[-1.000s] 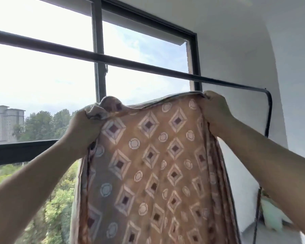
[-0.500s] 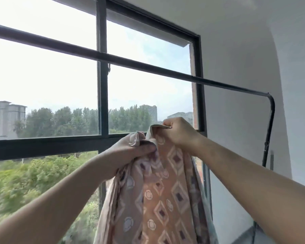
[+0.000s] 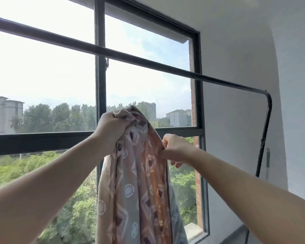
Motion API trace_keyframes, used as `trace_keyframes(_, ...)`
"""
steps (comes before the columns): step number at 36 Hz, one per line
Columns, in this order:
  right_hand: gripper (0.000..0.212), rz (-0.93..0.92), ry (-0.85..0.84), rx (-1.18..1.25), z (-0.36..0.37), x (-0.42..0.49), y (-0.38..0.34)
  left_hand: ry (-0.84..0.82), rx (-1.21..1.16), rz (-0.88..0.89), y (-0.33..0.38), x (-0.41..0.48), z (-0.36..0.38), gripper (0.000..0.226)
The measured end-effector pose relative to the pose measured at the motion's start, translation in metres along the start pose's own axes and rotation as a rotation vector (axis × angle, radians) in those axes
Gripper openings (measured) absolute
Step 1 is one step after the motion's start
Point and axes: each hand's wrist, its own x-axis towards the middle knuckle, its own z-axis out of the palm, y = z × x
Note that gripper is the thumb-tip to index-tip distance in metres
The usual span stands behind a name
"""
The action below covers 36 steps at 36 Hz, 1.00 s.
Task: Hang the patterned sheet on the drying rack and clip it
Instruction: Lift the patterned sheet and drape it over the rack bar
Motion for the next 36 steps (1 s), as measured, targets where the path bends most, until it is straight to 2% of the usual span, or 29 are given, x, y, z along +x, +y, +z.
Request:
trace_keyframes(3, 0.016, 0.099, -0.077, -0.064, 0.012, 0.001, 0.014, 0.051, -0.038, 0.018, 0.007, 0.004, -0.003, 0.028)
trace_keyframes(7, 0.017, 0.205, -0.166, -0.108, 0.028, 0.002, 0.034, 0.085, -0.095, 0.059, 0.016, 0.008, -0.008, 0.042)
trace_keyframes(9, 0.016, 0.239, -0.195, -0.127, 0.03, 0.0, 0.042, 0.104, -0.109, 0.077, 0.02, 0.01, -0.011, 0.041)
trace_keyframes(13, 0.018, 0.277, -0.184, -0.105, 0.03, 0.001, 0.058, 0.121, -0.112, 0.1, 0.019, 0.014, -0.018, 0.043)
trace_keyframes(17, 0.025, 0.268, 0.063, 0.189, 0.021, -0.003, 0.075, 0.093, -0.003, 0.061, 0.01, 0.014, -0.028, 0.027)
trace_keyframes(19, 0.023, 0.21, 0.255, 0.276, 0.002, -0.002, 0.08, 0.06, 0.042, 0.043, 0.008, 0.013, -0.037, 0.022)
trace_keyframes(23, 0.024, -0.106, 0.724, 0.39, -0.042, -0.007, 0.047, 0.117, -0.082, 0.136, 0.009, 0.018, -0.061, 0.028)
trace_keyframes(25, 0.031, -0.25, 0.869, 0.362, -0.056, -0.014, 0.025, 0.154, 0.013, 0.19, 0.003, 0.019, -0.07, 0.026)
trace_keyframes(26, 0.034, -0.291, 0.802, 0.297, -0.06, -0.014, 0.017, 0.134, 0.113, 0.182, -0.003, 0.018, -0.072, 0.025)
trace_keyframes(27, 0.037, -0.261, 0.615, 0.182, -0.059, -0.011, 0.011, 0.083, 0.202, 0.151, -0.009, 0.017, -0.073, 0.026)
trace_keyframes(28, 0.04, -0.189, 0.426, 0.086, -0.057, -0.011, 0.009, 0.049, 0.26, 0.117, -0.015, 0.014, -0.074, 0.024)
trace_keyframes(29, 0.041, -0.123, 0.333, -0.016, -0.057, -0.009, 0.01, 0.076, 0.295, 0.098, -0.019, 0.013, -0.078, 0.022)
trace_keyframes(30, 0.042, -0.11, 0.329, -0.058, -0.061, -0.007, 0.01, 0.142, 0.294, 0.088, -0.02, 0.012, -0.083, 0.021)
trace_keyframes(32, 0.045, -0.141, 0.476, -0.004, -0.072, -0.007, 0.01, 0.214, 0.209, 0.064, -0.017, 0.01, -0.093, 0.016)
trace_keyframes(36, 0.041, -0.099, 0.406, -0.08, -0.068, -0.006, 0.003, 0.059, 0.178, -0.033, -0.009, 0.007, -0.088, 0.023)
